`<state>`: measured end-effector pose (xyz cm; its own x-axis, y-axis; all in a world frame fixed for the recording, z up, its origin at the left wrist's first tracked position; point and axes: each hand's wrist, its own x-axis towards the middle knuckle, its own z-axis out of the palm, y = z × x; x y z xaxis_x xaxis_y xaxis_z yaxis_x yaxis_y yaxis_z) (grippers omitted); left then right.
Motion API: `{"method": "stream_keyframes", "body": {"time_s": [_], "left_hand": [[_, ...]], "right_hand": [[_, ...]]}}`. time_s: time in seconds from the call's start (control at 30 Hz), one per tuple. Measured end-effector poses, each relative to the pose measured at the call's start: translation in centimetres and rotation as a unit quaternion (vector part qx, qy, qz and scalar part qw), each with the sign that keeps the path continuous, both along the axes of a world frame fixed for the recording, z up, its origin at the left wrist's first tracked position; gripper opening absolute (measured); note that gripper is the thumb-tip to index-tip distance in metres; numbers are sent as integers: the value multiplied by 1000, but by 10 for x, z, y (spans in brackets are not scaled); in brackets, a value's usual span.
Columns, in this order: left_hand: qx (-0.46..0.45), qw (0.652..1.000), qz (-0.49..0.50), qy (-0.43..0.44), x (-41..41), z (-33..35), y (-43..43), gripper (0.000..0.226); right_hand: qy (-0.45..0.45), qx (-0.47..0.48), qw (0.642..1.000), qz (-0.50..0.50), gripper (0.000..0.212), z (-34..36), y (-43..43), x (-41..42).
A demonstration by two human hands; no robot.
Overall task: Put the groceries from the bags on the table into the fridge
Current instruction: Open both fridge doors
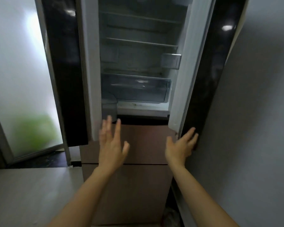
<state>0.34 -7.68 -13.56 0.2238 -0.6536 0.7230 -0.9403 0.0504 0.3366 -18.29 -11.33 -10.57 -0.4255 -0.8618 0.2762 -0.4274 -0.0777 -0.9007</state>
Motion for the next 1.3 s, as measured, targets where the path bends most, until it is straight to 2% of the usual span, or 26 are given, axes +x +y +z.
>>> {"method": "stream_keyframes", "body": {"time_s": [0.03,0.07,0.2,0.3,0.47,0.67,0.83,1.1,1.3], "left_hand": [[37,997,-6,-73,4,3,-1,93],[78,992,4,-100,11,8,-2,96],[215,970,109,-30,44,36,8,100],[241,962,128,-27,60,43,17,101],[287,944,157,38,75,47,18,95],[299,931,201,63,92,51,21,93],[288,936,199,45,96,56,27,95],[227,962,150,9,76,68,58,85],[180,972,142,60,105,64,127,68]], "right_hand": [[42,-10,998,36,90,4,5,0],[63,-2,996,68,92,10,7,-2],[80,89,989,91,93,30,-5,-17],[86,123,986,72,96,33,-16,-32],[128,147,980,26,94,36,-27,-57],[129,166,978,13,94,39,-39,-88],[193,137,971,41,93,42,-31,-85],[237,77,947,205,86,34,12,18],[304,24,892,335,77,39,65,103]]}}
